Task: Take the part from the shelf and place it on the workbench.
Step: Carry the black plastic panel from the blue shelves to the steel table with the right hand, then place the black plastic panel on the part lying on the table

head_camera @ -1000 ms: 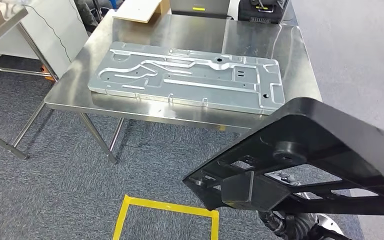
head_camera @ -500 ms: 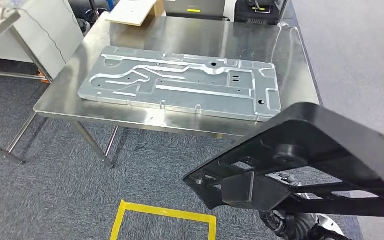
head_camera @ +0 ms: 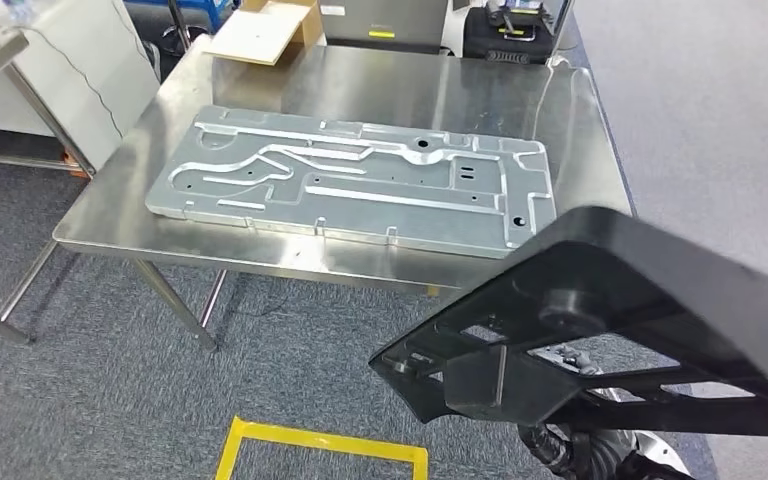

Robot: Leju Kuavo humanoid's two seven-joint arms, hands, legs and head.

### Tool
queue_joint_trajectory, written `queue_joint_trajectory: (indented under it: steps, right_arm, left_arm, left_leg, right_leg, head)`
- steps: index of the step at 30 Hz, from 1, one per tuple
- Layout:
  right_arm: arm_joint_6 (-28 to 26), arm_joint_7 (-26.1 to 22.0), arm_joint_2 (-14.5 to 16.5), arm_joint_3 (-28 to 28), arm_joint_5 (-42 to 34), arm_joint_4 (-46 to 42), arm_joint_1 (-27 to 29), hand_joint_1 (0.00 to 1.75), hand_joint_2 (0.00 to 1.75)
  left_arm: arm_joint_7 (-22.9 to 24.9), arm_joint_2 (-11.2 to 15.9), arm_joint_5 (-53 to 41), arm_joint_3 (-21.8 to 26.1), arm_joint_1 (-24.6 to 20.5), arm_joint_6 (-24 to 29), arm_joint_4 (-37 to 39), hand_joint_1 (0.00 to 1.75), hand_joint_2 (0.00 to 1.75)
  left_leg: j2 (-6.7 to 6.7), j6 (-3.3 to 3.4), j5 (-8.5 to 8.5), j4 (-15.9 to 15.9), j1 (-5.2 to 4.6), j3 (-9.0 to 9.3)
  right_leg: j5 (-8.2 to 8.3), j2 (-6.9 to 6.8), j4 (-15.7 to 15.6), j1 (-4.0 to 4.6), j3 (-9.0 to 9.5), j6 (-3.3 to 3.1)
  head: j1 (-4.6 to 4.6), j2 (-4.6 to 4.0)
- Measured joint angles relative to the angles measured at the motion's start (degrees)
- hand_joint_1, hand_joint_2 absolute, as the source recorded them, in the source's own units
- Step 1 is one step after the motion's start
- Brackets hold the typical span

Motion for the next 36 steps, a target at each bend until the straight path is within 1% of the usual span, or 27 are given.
queue_joint_trajectory:
  steps: [1, 2, 3, 5, 6, 7, 8, 10, 11, 12, 14, 16, 17, 18, 20, 21, 22, 23, 25, 26, 27, 28, 31, 32, 33, 35, 36]
  right_arm:
    - [-0.1, -0.1, 0.0, 0.0, 0.1, -0.2, 0.1, 1.75, 1.75]
    - [-0.2, -0.1, 0.0, 0.1, 0.2, -0.3, 0.2, 1.75, 1.75]
    - [-0.3, -0.2, 0.0, 0.1, 0.3, -0.5, 0.2, 1.75, 1.75]
    - [-0.3, -0.2, 0.0, 0.2, 0.4, -0.6, 0.4, 1.75, 1.75]
    - [-0.4, -0.2, 0.0, 0.2, 0.4, -0.6, 0.5, 1.75, 1.75]
    - [-0.3, -0.2, -0.1, 0.2, 0.4, -0.7, 0.6, 1.75, 1.75]
    - [-0.4, -0.2, -0.1, 0.2, 0.4, -0.7, 0.6, 1.75, 1.75]
    - [-0.4, -0.2, -0.3, 0.2, 0.4, -0.9, 0.6, 1.75, 1.75]
    - [-0.4, -0.2, -0.4, 0.2, 0.5, -1.0, 0.6, 1.75, 1.75]
    - [-0.3, -0.2, -0.5, 0.2, 0.5, -1.2, 0.6, 1.75, 1.75]
    - [-0.3, -0.2, -0.6, 0.2, 0.5, -1.3, 0.6, 1.75, 1.75]
    - [-0.3, -0.2, -0.7, 0.2, 0.5, -1.5, 0.6, 1.75, 1.75]
    - [-0.3, -0.2, -0.7, 0.2, 0.4, -1.6, 0.6, 1.75, 1.75]
    - [-0.3, -0.2, -0.7, 0.2, 0.4, -1.6, 0.6, 1.75, 1.75]
    - [-0.3, -0.1, -0.7, 0.2, 0.4, -1.6, 0.6, 1.75, 1.75]
    - [-0.3, -0.1, -0.7, 0.2, 0.4, -1.6, 0.6, 1.75, 1.75]
    - [-0.3, -0.1, -0.7, 0.2, 0.4, -1.6, 0.7, 1.75, 1.75]
    - [-0.3, -0.1, -0.7, 0.2, 0.4, -1.6, 0.7, 1.75, 1.75]
    - [-0.3, 0.0, -0.7, 0.2, 0.4, -1.6, 0.7, 1.75, 1.75]
    - [-0.3, 0.0, -0.8, 0.2, 0.4, -1.6, 0.7, 1.75, 1.75]
    - [-0.3, 0.0, -0.8, 0.2, 0.4, -1.6, 0.7, 1.75, 1.75]
    - [-0.3, 0.0, -0.8, 0.2, 0.4, -1.6, 0.7, 1.75, 1.75]
    - [-0.4, 0.0, -0.8, 0.3, 0.4, -1.6, 0.7, 1.75, 1.75]
    - [-0.4, 0.0, -0.8, 0.3, 0.4, -1.6, 0.7, 1.75, 1.75]
    - [-0.4, 0.0, -0.9, 0.3, 0.4, -1.6, 0.7, 1.75, 1.75]
    - [-0.4, 0.0, -0.9, 0.4, 0.4, -1.6, 0.7, 1.75, 1.75]
    - [-0.4, 0.0, -0.9, 0.4, 0.4, -1.6, 0.7, 1.75, 1.75]
  left_arm:
    - [0.0, 0.0, 0.0, 0.0, 0.0, 0.0, 0.0, 0.0, 1.75]
    - [0.0, 0.0, 0.0, 0.0, -0.1, 0.0, 0.0, 0.0, 1.75]
    - [-0.1, -0.1, 0.0, 0.0, -0.1, 0.1, 0.0, 0.0, 1.75]
    - [-0.1, -0.1, 0.0, 0.1, -0.2, 0.1, 0.0, 0.0, 1.75]
    - [-0.1, -0.1, 0.0, 0.1, -0.2, 0.1, 0.0, 0.0, 1.75]
    - [-0.2, 0.0, 0.0, 0.1, -0.2, 0.1, 0.0, 0.0, 1.75]
    - [-0.3, 0.0, 0.0, 0.1, -0.2, 0.1, 0.0, 0.0, 1.75]
    - [-0.4, -0.1, 0.0, 0.1, -0.2, 0.0, 0.0, 0.0, 1.75]
    - [-0.4, -0.2, 0.0, 0.1, -0.3, 0.0, 0.0, 0.0, 1.75]
    - [-0.4, -0.2, 0.0, 0.1, -0.3, 0.0, 0.0, 0.0, 1.75]
    - [-0.4, -0.3, 0.0, 0.2, -0.3, -0.1, 0.0, 0.0, 1.75]
    - [-0.5, -0.3, 0.0, 0.2, -0.4, -0.1, 0.0, 0.0, 1.75]
    - [-0.5, -0.3, 0.0, 0.2, -0.4, -0.1, 0.0, 0.0, 1.75]
    - [-0.5, -0.2, 0.0, 0.2, -0.4, -0.1, 0.0, 0.0, 1.75]
    - [-0.6, -0.2, 0.0, 0.3, -0.4, -0.1, 0.0, 0.0, 1.75]
    - [-0.6, -0.2, 0.0, 0.3, -0.3, -0.1, 0.0, 0.0, 1.75]
    - [-0.6, -0.2, 0.0, 0.3, -0.2, -0.1, 0.0, 0.0, 1.75]
    - [-0.6, -0.2, 0.0, 0.3, -0.2, -0.1, 0.0, 0.0, 1.75]
    - [-0.6, -0.1, 0.0, 0.3, -0.2, -0.1, 0.0, 0.0, 1.75]
    - [-0.6, -0.1, 0.0, 0.3, -0.3, -0.1, 0.0, 0.0, 1.75]
    - [-0.6, -0.1, -0.1, 0.4, -0.3, -0.1, 0.0, 0.0, 1.75]
    - [-0.6, -0.1, -0.2, 0.4, -0.4, -0.1, 0.0, 0.0, 1.75]
    - [-0.6, -0.2, -0.4, 0.4, -0.3, -0.1, 0.0, 0.0, 1.75]
    - [-0.6, -0.2, -0.5, 0.4, -0.3, -0.1, 0.0, 0.0, 1.75]
    - [-0.6, -0.2, -0.5, 0.4, -0.3, -0.1, 0.0, 0.0, 1.75]
    - [-0.6, -0.2, -0.5, 0.4, -0.3, -0.1, 0.0, 0.0, 1.75]
    - [-0.6, -0.2, -0.5, 0.4, -0.3, 0.0, 0.0, 0.0, 1.75]
  left_leg:
    - [0.01, 0.23, -0.02, 0.0, 0.05, 0.06]
    - [0.02, 0.45, -0.04, 0.0, 0.11, 0.11]
    - [0.04, 0.61, -0.14, 0.0, 0.06, 0.15]
    - [0.06, 0.84, -0.38, 0.0, -0.05, 0.22]
    - [0.06, 0.88, -0.51, 0.0, -0.09, 0.31]
    - [0.04, 0.88, -0.65, 0.0, -0.11, 0.48]
    - [0.0, 0.84, -0.79, 0.0, -0.14, 0.74]
    - [-0.12, 0.73, -1.08, -0.1, -0.22, 1.36]
    - [-0.18, 0.6, -1.16, -0.1, -0.25, 1.53]
    - [-0.19, 0.42, -1.22, -0.2, -0.24, 1.59]
    - [-0.16, -0.16, -1.2, -0.5, -0.21, 1.67]
    - [-0.08, -0.72, -1.68, -0.2, -0.28, 1.7]
    - [-0.07, -0.9, -2.65, 1.1, -0.33, 1.21]
    - [-0.07, -1.02, -4.25, 3.7, -0.34, 0.09]
    - [-0.09, -1.26, -8.11, 11.5, -0.31, -3.51]
    - [-0.09, -1.38, -9.13, 14.6, -0.31, -5.03]
    - [-0.08, -1.48, -9.02, 15.8, -0.31, -5.67]
    - [-0.08, -1.53, -7.68, 14.5, -0.3, -5.05]
    - [-0.06, -1.52, -3.71, 6.8, -0.27, -1.26]
    - [-0.1, -1.35, -2.35, 3.0, -0.28, 0.65]
    - [-0.14, -1.11, -1.67, 0.5, -0.31, 1.89]
    - [-0.2, -0.8, -1.62, -0.5, -0.4, 2.4]
    - [-0.2, 0.19, -1.54, -0.6, -0.4, 2.4]
    - [-0.17, 0.47, -1.49, -0.7, -0.27, 2.42]
    - [-0.13, 0.69, -1.43, -0.8, -0.13, 2.42]
    - [-0.1, 0.92, -1.49, -0.7, -0.1, 2.34]
    - [-0.09, 0.94, -1.55, -0.7, -0.11, 2.31]
  right_leg:
    - [-0.76, -0.06, 0.9, -0.13, -0.29, 0.33]
    - [-2.1, -0.1, 3.0, -0.32, -1.2, 0.73]
    - [-3.9, -0.15, 6.3, -0.55, -2.78, 1.17]
    - [-7.2, -0.2, 14.2, -0.96, -7.07, 1.82]
    - [-7.6, -0.2, 16.7, -1.09, -8.6, 1.95]
    - [-6.71, -0.2, 16.9, -1.14, -9.08, 1.93]
    - [-4.75, -0.2, 14.8, -1.11, -8.42, 1.74]
    - [-0.06, -0.21, 6.8, -0.82, -4.95, 0.77]
    - [1.34, -0.27, 3.4, -0.59, -3.5, 0.18]
    - [1.97, -0.32, 1.3, -0.36, -2.66, -0.32]
    - [1.93, -0.38, 0.4, -0.06, -2.45, -0.88]
    - [2.38, -0.41, -0.7, -0.44, -1.9, -1.1]
    - [2.65, -0.48, -1.2, -0.6, -1.57, -1.22]
    - [2.82, -0.57, -1.6, -0.72, -1.3, -1.31]
    - [2.66, -0.71, -1.4, -0.43, -1.31, -1.65]
    - [2.55, -0.72, -1.3, -0.32, -1.32, -1.76]
    - [2.45, -0.7, -1.2, -0.25, -1.3, -1.81]
    - [2.35, -0.64, -1.1, -0.25, -1.19, -1.76]
    - [1.98, -0.51, -0.8, -0.28, -0.9, -1.45]
    - [1.73, -0.46, -0.6, -0.19, -0.82, -1.2]
    - [1.55, -0.41, -0.4, -0.1, -0.81, -0.95]
    - [1.43, -0.38, -0.3, 0.0, -0.85, -0.73]
    - [0.83, -0.34, 0.4, -0.04, -1.12, -0.18]
    - [-0.15, -0.35, 1.7, -0.16, -1.67, 0.15]
    - [-1.77, -0.37, 4.4, -0.35, -2.87, 0.56]
    - [-5.63, -0.41, 12.3, -0.85, -6.73, 1.34]
    - [-6.79, -0.43, 15.9, -1.08, -8.61, 1.57]
  head:
    - [0.0, 0.0]
    - [-0.01, 0.0]
    - [0.01, 0.0]
    - [0.0, 0.0]
    - [0.0, 0.0]
    - [0.0, 0.0]
    - [0.01, 0.0]
    - [0.0, 0.0]
    - [0.01, 0.0]
    - [0.01, 0.0]
    - [0.02, 0.0]
    - [-0.03, 0.0]
    - [-0.07, 0.0]
    - [-0.1, 0.0]
    - [-0.12, 0.0]
    - [-0.11, 0.0]
    - [-0.11, 0.0]
    - [-0.11, 0.0]
    - [-0.11, 0.0]
    - [-0.1, 0.0]
    - [-0.09, 0.0]
    - [-0.09, 0.0]
    - [-0.08, 0.0]
    - [-0.08, 0.0]
    - [-0.07, 0.0]
    - [-0.07, 0.0]
    - [-0.07, 0.0]
